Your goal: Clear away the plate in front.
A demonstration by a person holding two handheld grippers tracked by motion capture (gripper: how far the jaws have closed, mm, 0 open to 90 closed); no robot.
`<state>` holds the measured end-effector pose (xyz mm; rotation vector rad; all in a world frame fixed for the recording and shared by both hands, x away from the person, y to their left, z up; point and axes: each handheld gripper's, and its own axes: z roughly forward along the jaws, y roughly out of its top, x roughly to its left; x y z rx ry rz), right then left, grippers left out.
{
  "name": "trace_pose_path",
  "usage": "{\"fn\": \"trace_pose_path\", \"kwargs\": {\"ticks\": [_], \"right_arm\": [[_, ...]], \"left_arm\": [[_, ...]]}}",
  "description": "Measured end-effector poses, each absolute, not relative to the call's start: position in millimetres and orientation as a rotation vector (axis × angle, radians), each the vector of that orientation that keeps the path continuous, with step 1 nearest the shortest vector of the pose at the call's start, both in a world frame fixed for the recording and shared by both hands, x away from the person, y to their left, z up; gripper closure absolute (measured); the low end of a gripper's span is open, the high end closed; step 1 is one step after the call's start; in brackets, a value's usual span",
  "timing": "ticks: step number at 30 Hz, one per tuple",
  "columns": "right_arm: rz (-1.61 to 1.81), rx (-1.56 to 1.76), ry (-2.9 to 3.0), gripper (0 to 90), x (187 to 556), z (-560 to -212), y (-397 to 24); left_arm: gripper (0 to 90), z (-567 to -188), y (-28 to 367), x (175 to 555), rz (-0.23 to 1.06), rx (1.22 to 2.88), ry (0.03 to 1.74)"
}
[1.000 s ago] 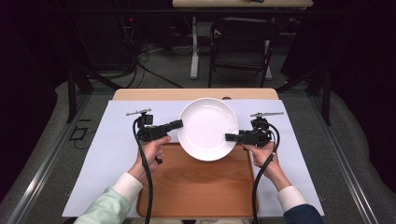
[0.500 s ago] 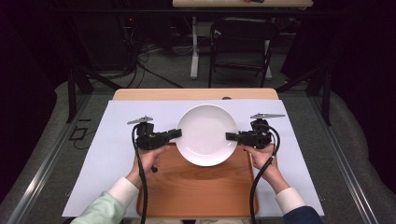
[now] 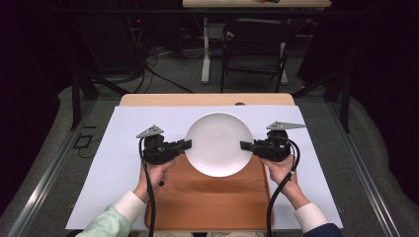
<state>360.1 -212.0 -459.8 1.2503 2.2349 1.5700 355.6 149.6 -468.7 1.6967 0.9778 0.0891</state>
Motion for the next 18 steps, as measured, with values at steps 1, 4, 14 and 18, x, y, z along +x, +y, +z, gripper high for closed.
{"fn": "trace_pose_path", "kwargs": {"ticks": [1,4,14,18], "right_arm": [[1.567,1.242,2.233,74.2,358.6,-458.7,-211.8],[1.563,1.218,2.233,74.5,354.1,-455.5,-210.7],[1.547,1.17,2.251,75.5,344.5,-450.5,-204.2],[1.549,1.147,2.262,76.2,341.0,-448.5,-201.4]], "left_arm": [[81.7,-468.1,149.6,353.9,0.092,1.696,0.976],[81.4,-467.0,150.2,349.9,0.107,1.705,0.967],[81.0,-466.1,158.2,340.6,0.102,1.714,0.96],[80.8,-465.6,160.7,337.0,0.103,1.725,0.962]]}}
